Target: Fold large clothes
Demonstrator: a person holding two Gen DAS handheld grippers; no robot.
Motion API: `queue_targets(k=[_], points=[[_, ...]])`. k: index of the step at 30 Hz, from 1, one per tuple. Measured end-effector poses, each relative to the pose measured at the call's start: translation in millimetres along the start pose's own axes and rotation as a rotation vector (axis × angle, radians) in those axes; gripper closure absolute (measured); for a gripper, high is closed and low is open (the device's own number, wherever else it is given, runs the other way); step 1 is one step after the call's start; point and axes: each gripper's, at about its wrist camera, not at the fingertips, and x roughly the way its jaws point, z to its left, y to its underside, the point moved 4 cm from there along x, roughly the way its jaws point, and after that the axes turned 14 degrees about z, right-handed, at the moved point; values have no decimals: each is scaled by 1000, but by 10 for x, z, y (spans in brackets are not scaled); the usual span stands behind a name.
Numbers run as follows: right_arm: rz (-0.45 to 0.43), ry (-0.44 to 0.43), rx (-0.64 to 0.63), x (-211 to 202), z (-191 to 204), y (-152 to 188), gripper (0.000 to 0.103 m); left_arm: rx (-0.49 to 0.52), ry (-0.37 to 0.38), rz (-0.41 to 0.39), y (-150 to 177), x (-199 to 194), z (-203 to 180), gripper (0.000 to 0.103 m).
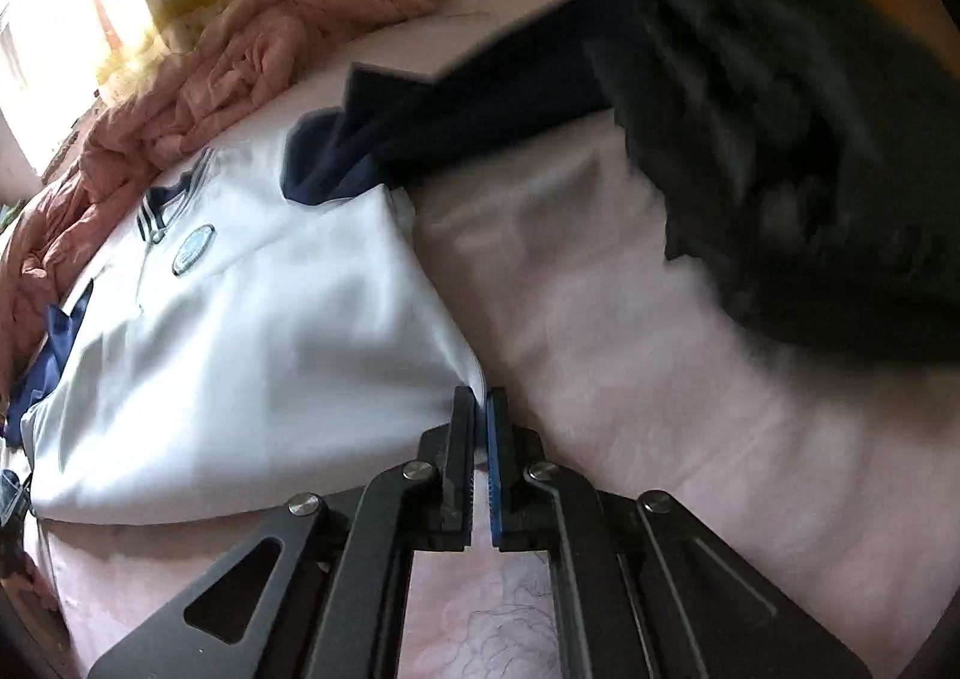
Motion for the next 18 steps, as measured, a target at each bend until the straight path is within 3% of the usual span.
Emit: queue_targets(k=[1,2,3,4,7,11,13,14,15,18], points=[[-19,9,-10,-59,23,-6,100,0,15,-8,1,-22,4,78],[-62,31,-31,-167,67,-22,99,-2,32,-7,0,-48,16,46],[-97,39,-48,-245,101,-24,97,-14,38,0,3,-70,38,33],[-118,44,-60,-291,140,-32,94,-35,53,-10,18,-124,79,29],[-135,55,-84,-388,194,-2,87,-47,145,-10,63,-286,118,29],[-119,-80,-52,-480,242,32,83,-47,318,28,200,-564,61,24],[-125,-145,-45,-537,300,116,64,-43,402,49,317,-651,-8,21],[-130,-191,-51,-567,357,185,40,-42,451,74,384,-655,-57,20],[-136,-234,-62,-592,425,268,28,-40,490,102,438,-638,-103,20],[-96,-333,-101,-558,625,463,28,-42,538,187,548,-546,-254,20]])
